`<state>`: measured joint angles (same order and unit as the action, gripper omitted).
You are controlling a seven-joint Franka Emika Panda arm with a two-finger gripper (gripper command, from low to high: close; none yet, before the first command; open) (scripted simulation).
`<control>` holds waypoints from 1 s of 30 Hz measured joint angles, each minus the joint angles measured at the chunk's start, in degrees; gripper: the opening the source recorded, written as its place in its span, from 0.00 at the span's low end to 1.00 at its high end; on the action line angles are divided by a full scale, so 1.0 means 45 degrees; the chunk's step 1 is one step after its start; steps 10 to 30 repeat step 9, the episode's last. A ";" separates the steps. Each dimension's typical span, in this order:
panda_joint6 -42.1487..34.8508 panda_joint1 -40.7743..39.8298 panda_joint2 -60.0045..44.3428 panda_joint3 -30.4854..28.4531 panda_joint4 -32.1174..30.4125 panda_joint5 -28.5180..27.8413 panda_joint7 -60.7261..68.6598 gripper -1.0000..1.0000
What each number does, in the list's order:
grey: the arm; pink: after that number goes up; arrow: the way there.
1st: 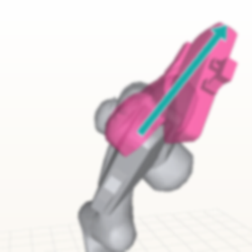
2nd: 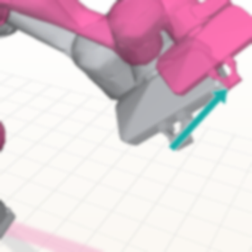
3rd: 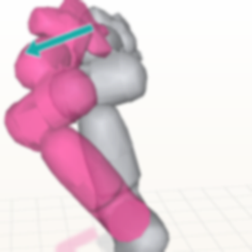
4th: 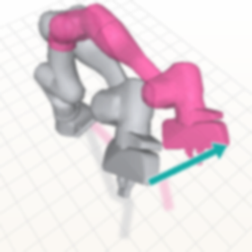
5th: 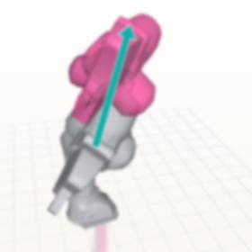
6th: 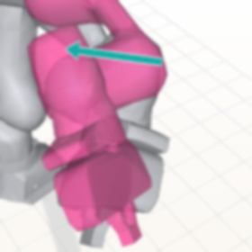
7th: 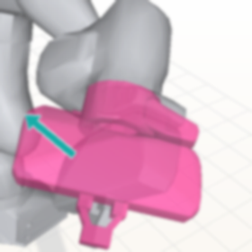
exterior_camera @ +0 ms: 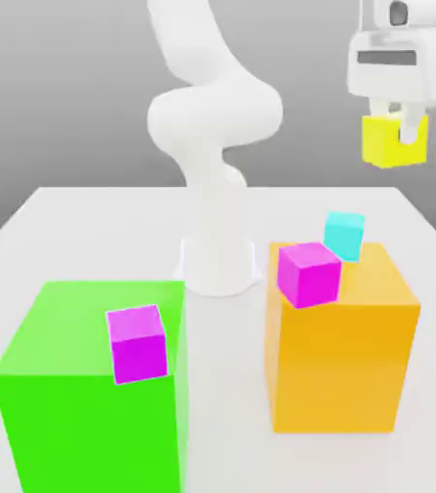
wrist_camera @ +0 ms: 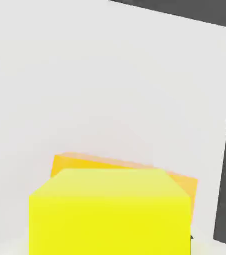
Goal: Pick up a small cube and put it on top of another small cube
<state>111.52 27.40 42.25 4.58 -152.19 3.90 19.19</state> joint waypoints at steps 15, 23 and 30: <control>0.1673 -0.0123 -0.0553 0.0157 -0.1459 0.0035 -0.0156 1.00; 0.1673 -0.0123 -0.0553 0.0157 -0.1459 0.0035 -0.0156 1.00; 0.1673 -0.0123 -0.0553 0.0157 -0.1459 0.0035 -0.0156 1.00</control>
